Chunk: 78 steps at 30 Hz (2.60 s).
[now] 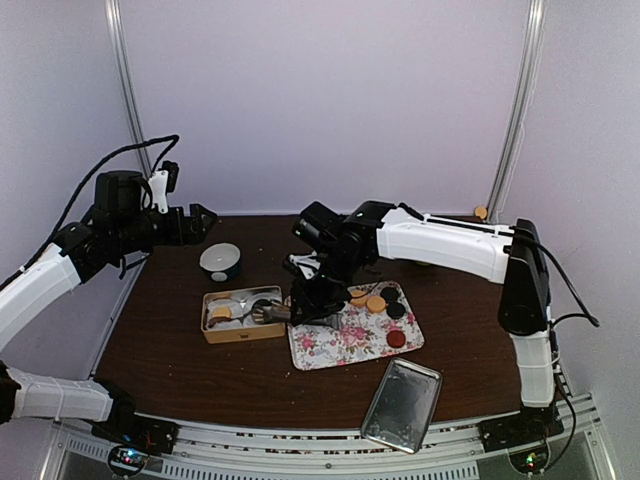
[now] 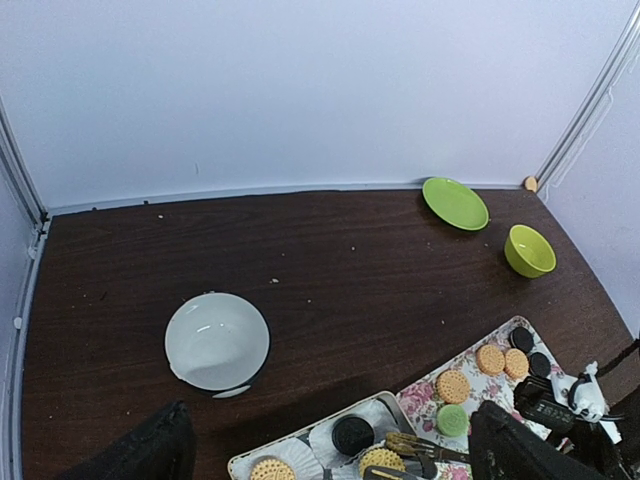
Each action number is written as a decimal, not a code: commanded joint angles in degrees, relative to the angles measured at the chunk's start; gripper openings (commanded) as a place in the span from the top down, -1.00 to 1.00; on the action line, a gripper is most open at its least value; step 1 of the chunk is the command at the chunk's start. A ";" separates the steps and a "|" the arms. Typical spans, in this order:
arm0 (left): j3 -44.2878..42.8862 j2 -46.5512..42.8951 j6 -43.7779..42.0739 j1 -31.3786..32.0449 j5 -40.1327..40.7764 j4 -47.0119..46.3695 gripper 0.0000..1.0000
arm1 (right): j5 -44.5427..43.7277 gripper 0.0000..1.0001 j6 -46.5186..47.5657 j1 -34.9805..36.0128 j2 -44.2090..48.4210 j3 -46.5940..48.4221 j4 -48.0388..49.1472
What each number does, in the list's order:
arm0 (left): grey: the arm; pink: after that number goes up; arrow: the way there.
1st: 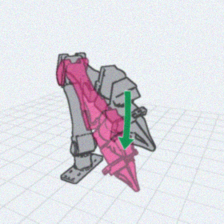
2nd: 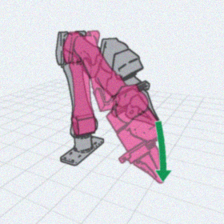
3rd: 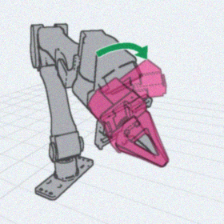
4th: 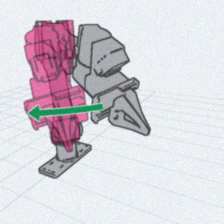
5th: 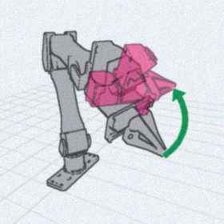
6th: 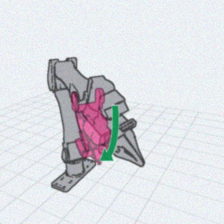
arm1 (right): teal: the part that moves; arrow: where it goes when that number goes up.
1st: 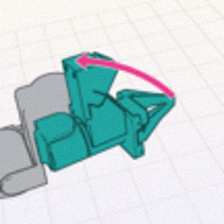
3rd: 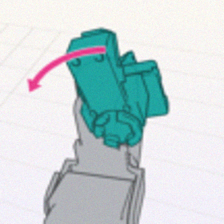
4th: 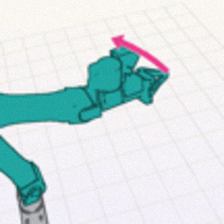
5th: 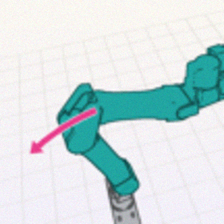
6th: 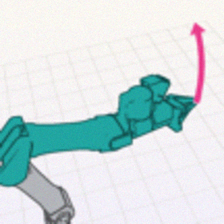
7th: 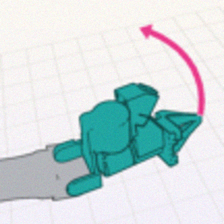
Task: Pack the cookies
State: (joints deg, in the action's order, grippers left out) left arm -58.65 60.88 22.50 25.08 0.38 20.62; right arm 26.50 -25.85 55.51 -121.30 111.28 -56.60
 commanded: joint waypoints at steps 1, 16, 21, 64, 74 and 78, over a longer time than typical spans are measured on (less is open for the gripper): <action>-1.46 0.02 0.44 -0.34 -0.51 -2.78 -0.96 | -1.39 0.23 -0.20 -0.21 -0.74 0.07 1.13; -1.46 0.09 0.44 -0.34 -0.73 -2.78 -0.95 | -0.06 0.16 -0.48 0.05 -0.88 -0.63 1.77; -1.46 0.10 0.44 -0.30 -0.77 -2.78 -0.95 | -0.05 0.10 -0.41 0.15 -0.61 -0.84 1.77; -1.16 -0.29 0.57 -0.31 -0.68 -3.13 -0.96 | -23.20 0.09 -9.84 -4.90 52.00 -48.30 0.36; -1.13 0.02 0.70 -0.34 -0.98 -3.13 -0.95 | -19.76 0.10 -9.69 -5.04 51.94 -51.91 -0.13; -1.19 -0.11 0.70 -0.37 -1.17 -3.13 -0.95 | -18.87 0.10 -9.92 -5.00 52.57 -53.49 -0.68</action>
State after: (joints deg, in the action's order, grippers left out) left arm -58.65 60.86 22.70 25.08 -0.03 20.58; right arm 6.87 -35.18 50.70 -70.06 59.51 -56.55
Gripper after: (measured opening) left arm 0.977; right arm 0.451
